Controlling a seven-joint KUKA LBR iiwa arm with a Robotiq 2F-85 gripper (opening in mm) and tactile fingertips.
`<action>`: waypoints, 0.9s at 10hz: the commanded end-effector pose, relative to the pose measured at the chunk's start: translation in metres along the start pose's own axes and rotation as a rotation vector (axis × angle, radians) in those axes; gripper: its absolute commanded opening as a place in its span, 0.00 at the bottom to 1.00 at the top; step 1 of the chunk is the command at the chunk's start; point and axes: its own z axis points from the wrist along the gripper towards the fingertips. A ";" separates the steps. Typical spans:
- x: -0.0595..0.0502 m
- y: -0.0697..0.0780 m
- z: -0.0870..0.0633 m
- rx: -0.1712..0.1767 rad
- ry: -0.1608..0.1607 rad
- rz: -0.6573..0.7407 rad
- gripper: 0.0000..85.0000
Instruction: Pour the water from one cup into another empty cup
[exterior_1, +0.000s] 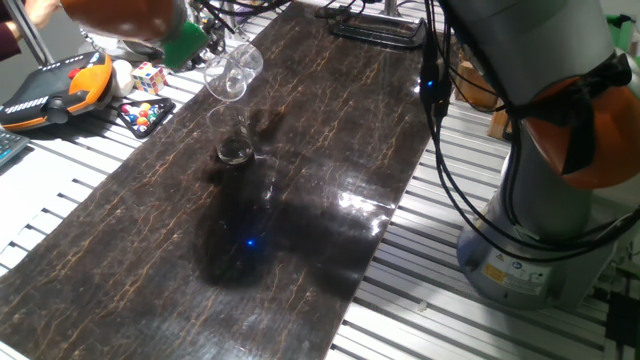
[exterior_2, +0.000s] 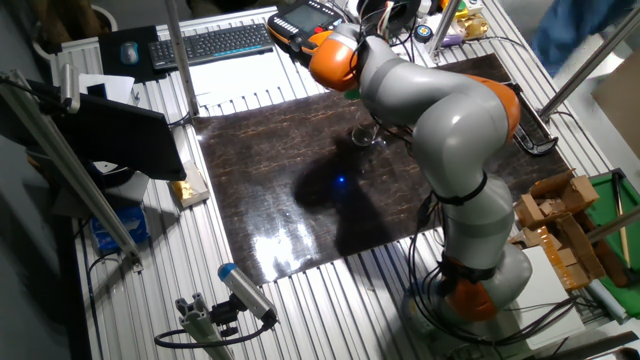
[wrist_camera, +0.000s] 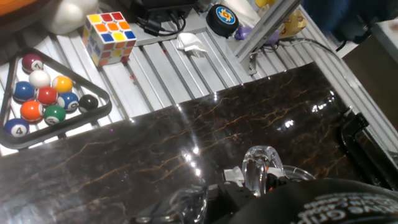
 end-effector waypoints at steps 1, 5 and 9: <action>0.000 0.000 -0.001 0.002 -0.001 -0.001 0.01; 0.001 0.003 -0.003 0.025 -0.011 -0.028 0.01; 0.002 0.004 -0.004 0.033 -0.016 -0.053 0.01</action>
